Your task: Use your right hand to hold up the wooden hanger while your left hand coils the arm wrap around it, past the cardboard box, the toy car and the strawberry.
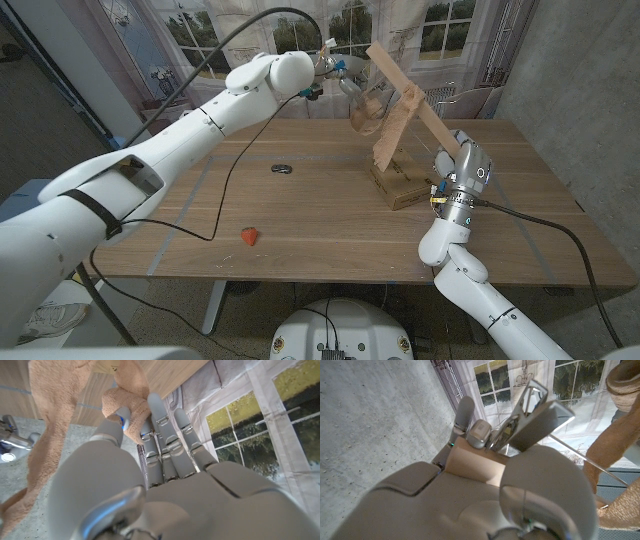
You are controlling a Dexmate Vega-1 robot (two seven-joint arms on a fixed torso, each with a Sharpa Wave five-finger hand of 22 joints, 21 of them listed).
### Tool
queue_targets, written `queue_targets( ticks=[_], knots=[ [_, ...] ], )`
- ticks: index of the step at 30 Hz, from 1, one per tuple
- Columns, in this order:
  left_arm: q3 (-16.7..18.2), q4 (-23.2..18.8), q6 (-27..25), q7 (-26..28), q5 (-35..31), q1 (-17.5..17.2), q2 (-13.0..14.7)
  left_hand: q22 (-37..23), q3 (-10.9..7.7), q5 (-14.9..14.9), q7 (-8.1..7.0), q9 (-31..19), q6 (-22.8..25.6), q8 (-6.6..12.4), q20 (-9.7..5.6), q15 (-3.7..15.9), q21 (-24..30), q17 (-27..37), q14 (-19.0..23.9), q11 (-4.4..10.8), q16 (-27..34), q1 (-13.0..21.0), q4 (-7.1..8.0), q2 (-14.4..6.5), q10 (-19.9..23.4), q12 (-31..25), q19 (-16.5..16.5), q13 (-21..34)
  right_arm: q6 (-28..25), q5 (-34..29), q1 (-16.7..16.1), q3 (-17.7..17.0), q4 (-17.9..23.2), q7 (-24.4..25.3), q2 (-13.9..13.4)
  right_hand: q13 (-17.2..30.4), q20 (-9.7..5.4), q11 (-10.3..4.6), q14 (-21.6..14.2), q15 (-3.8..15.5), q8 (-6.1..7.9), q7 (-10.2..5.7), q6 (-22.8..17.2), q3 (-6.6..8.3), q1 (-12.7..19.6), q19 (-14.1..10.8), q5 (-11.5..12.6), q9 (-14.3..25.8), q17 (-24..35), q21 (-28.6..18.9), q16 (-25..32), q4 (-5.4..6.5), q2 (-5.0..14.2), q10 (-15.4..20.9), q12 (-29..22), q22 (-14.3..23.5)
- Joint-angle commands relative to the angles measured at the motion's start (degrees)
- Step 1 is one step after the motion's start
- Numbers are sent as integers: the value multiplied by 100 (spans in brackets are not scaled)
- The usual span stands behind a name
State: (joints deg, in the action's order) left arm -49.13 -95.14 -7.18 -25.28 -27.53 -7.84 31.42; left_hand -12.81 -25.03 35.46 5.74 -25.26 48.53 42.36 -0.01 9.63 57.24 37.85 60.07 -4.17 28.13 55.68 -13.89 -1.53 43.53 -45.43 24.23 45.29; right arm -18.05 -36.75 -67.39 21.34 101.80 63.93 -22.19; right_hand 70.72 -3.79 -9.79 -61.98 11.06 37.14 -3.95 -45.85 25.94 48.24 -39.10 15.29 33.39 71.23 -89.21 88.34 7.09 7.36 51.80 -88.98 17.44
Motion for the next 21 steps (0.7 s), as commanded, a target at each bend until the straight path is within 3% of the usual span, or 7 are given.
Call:
queue_targets(
  ticks=[1,21],
  knots=[
    [54,-54,346,-199,336,-221,150,1,-618,114,-466,-38,666,37,23,217,92,18,40,1229,-31,153,539,-72,1460,30,22,-12,162,-275,28,-287,-181,7,450,4,-737,-65,-43,111,50,46,-47,54,-118,-43,18,12,32,-22,191,3,210,39,-20,12],
    [222,-598,607,-700,650,-438,464,57,-620,138,-443,-85,688,56,39,195,224,98,95,1216,-20,169,537,-51,1493,39,-19,44,92,-465,220,-585,-692,7,905,3,-746,-65,-59,111,103,38,-31,84,-120,-53,-2,-13,32,-19,191,-1,210,66,-18,1]
  ],
)
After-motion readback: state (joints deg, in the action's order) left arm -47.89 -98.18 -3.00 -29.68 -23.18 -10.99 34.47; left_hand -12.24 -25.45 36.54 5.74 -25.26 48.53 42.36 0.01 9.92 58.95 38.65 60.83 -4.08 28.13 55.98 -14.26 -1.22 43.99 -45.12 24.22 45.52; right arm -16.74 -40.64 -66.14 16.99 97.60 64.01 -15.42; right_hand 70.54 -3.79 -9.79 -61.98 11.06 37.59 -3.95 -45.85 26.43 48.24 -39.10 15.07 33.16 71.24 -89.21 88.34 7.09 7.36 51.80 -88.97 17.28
